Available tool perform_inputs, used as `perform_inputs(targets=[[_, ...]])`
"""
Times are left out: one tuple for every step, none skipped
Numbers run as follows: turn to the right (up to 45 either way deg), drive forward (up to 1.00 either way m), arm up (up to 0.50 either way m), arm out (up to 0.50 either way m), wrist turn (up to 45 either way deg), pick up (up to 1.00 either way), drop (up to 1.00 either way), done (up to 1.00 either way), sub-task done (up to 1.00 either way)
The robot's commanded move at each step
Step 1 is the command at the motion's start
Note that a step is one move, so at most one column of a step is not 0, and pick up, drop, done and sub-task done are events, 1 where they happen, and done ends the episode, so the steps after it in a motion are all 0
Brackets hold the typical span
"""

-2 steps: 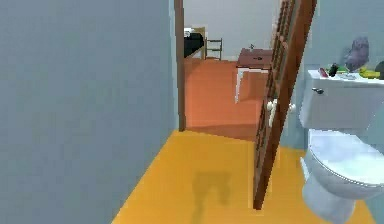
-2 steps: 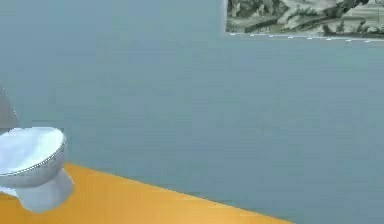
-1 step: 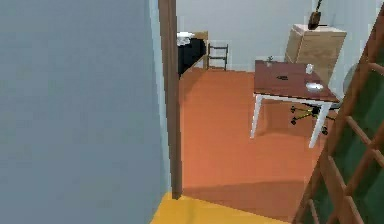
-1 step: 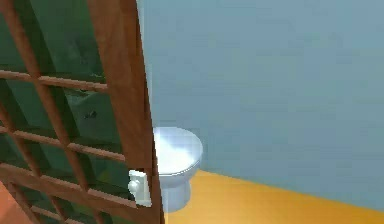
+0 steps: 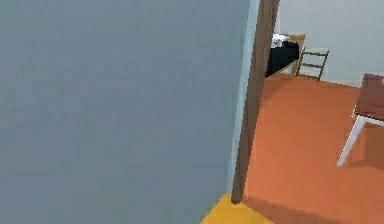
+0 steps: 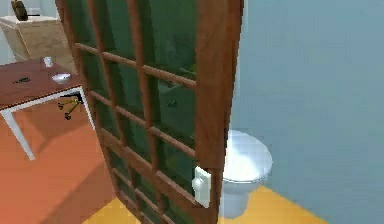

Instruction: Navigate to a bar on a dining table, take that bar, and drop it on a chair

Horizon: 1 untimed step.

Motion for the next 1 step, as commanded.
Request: perform_inputs(targets=[[0.0,0.05,0.0,0.0,0.0,0.0,0.0,0.0,0.0]])
